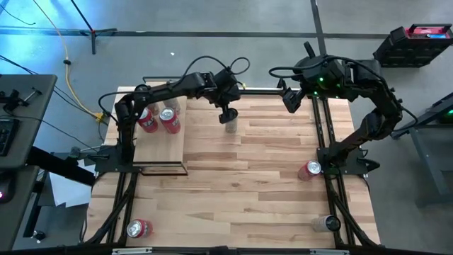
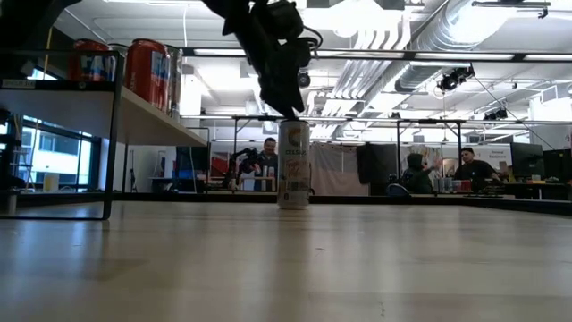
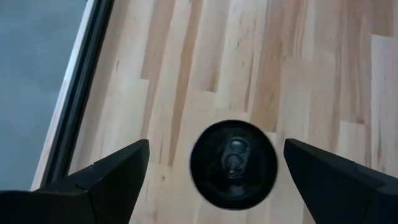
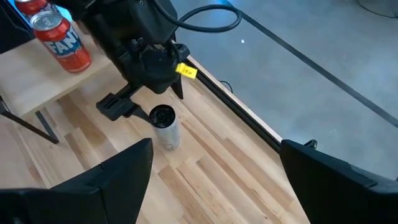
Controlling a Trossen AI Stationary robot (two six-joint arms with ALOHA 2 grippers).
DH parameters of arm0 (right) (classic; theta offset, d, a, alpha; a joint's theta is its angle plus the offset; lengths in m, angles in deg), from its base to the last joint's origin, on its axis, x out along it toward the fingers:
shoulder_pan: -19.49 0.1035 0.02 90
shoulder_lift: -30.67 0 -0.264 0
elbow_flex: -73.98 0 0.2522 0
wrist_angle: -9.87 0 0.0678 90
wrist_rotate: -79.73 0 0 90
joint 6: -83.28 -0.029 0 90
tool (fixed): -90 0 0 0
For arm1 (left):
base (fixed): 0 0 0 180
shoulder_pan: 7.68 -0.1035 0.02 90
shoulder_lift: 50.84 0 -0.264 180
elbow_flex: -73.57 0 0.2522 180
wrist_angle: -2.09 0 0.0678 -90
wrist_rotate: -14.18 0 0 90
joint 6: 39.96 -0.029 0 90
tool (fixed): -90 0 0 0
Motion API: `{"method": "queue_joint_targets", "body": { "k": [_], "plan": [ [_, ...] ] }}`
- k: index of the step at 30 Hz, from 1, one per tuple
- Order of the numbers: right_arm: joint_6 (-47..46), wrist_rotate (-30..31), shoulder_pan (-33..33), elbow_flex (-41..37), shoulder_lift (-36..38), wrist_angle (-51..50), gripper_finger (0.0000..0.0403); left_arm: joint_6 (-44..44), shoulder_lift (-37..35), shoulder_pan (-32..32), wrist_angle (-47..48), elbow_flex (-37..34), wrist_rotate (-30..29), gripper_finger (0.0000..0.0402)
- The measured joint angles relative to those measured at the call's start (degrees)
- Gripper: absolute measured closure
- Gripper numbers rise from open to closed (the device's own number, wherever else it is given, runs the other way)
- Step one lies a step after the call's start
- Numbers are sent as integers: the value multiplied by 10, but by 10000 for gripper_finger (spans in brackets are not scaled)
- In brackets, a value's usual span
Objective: Place canned beverage on shelf
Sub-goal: Put the top white yellow soda can on the shelf
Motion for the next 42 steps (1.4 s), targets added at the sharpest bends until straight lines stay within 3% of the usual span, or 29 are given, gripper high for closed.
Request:
{"method": "queue_joint_targets", "body": {
  "k": [18, 28, 42],
  "plan": [
    [18, -3, 0, 0, 0, 0, 66, -5, -1, 9, -93, -85, 19, 37],
    [19, -3, 0, 0, 0, 0, 66, 1, -1, 9, -96, -86, 10, 39],
    [18, -3, 0, 0, 0, 0, 66, 17, 0, 13, -118, -114, 6, 105]
  ]
}}
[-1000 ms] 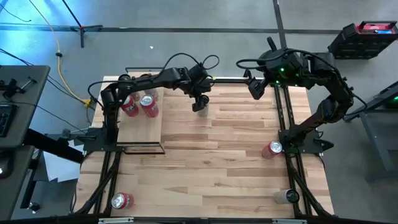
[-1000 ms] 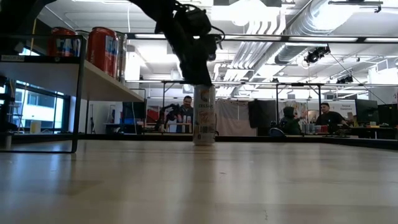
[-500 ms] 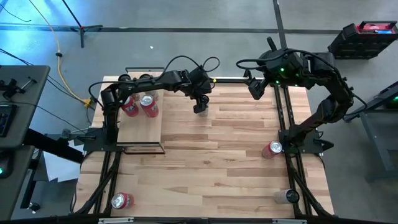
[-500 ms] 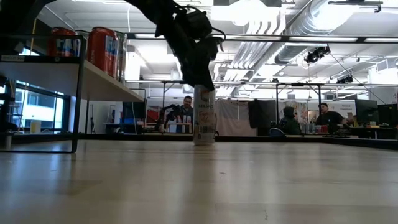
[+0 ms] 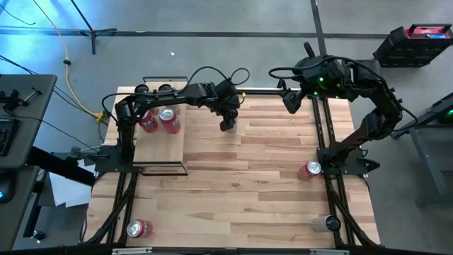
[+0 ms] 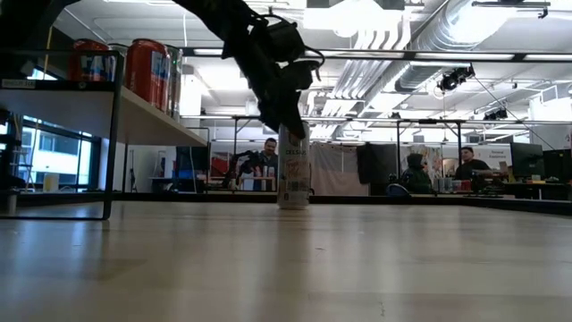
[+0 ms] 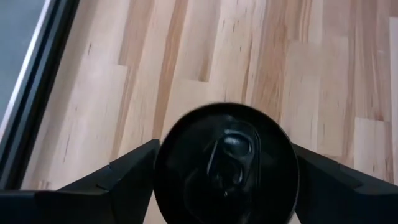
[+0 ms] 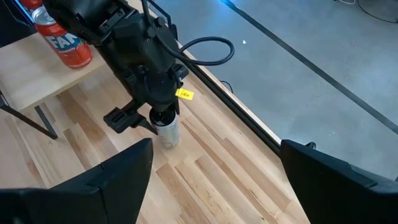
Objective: Place canned beverage on shelf
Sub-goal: Put the top white yellow soda can on the shelf
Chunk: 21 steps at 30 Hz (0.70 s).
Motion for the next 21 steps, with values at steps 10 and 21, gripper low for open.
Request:
{"method": "queue_joint_targets", "body": {
  "k": [10, 21],
  "plan": [
    [-3, 0, 0, 0, 0, 0, 66, 0, 0, 1, -4, 0, 0, 138],
    [-3, 0, 0, 0, 0, 0, 66, 33, -10, 2, 1, 0, -7, 154]
  ]
}}
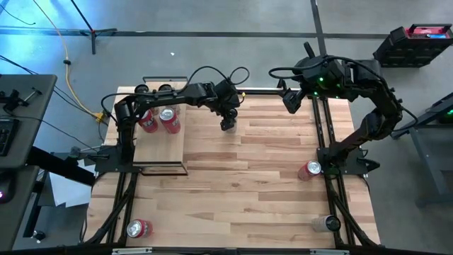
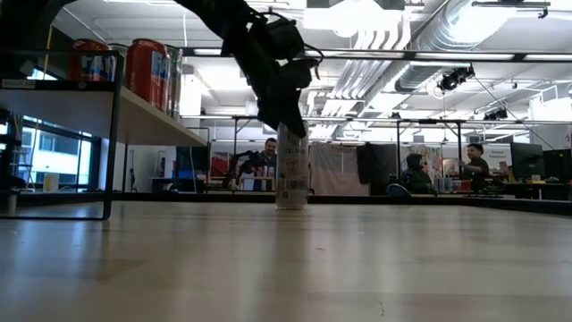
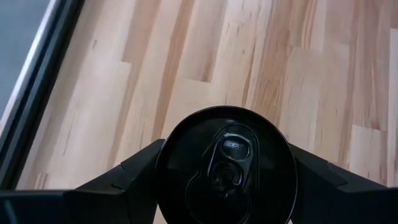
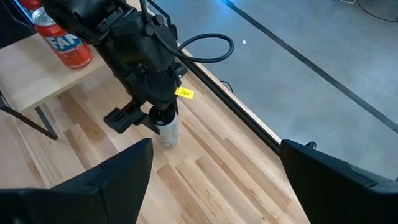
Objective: Place canned beverage on shelf
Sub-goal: Put the top white yellow soda can on the shelf
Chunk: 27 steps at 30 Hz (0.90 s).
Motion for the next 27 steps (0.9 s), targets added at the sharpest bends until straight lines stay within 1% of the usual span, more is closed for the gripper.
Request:
{"method": "queue_joint_targets", "body": {
  "k": [8, 13, 19, 23, 27],
  "plan": [
    [0, 0, 0, 0, 0, 0, 66, 50, -66, 0, -2, 0, -44, 155],
    [2, 3, 0, 0, 0, 3, 66, 77, -127, -10, -7, 0, -67, 155],
    [4, 3, 0, 0, 0, 12, 66, 103, -205, -37, -10, 1, -116, 156],
    [4, 3, 0, 0, -1, 13, 66, 112, -240, -58, 25, 44, -157, 156],
    [5, 4, 0, 0, -6, 14, 66, 112, -246, -80, 94, 129, -196, 156]
  ]
}}
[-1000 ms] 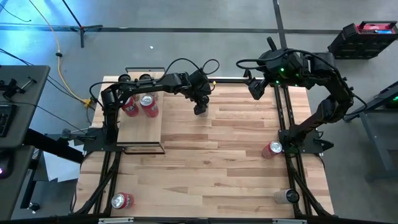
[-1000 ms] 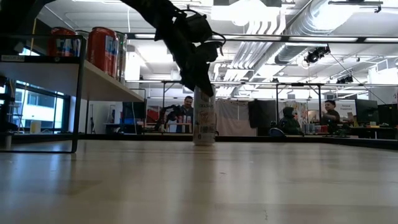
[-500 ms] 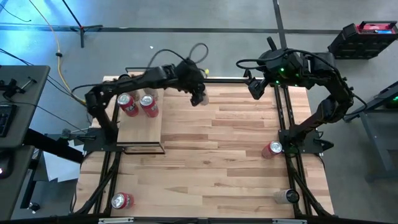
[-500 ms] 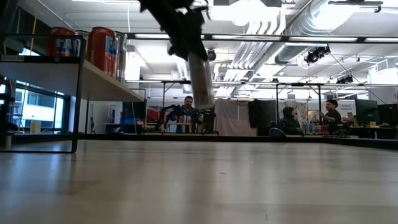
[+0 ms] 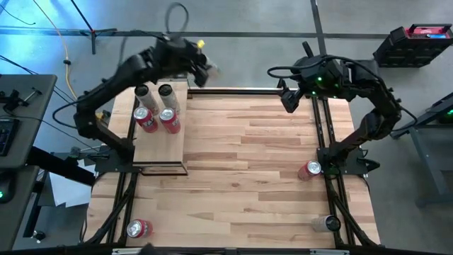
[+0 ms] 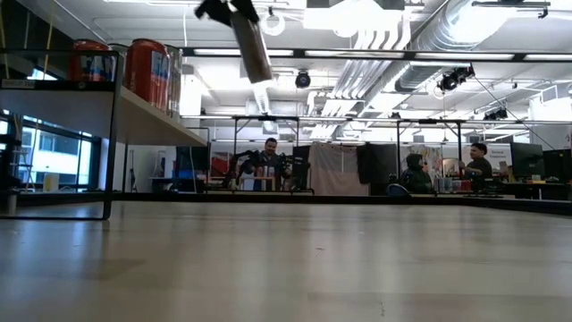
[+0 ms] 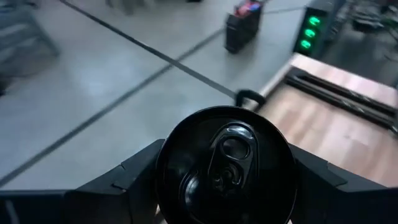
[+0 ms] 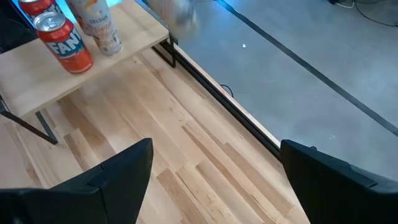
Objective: Place canned beverage on shelf
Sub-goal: Put the top white yellow soda can on the shelf
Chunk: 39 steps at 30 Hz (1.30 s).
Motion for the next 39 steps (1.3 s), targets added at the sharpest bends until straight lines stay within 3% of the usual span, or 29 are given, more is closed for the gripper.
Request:
{"method": "queue_joint_targets", "body": {
  "k": [5, 10, 17, 24, 31, 39],
  "plan": [
    [11, 1, 0, 0, -15, 2, 66, 23, 18, -39, 116, 94, -32, 156],
    [12, -1, 0, 0, -37, 2, 66, 68, 22, -93, 191, 138, -65, 156],
    [13, -4, 0, 0, -60, 2, 66, 113, 22, -178, 323, 145, -68, 156],
    [14, -4, 0, 0, -60, -4, 66, 133, 15, -220, 418, 145, -64, 156],
    [35, -4, 0, 0, -60, -4, 66, 152, 3, -233, 430, 130, -64, 156],
    [40, -4, 0, 0, -60, -3, 66, 154, -29, -248, 365, 35, -26, 156]
  ]
}}
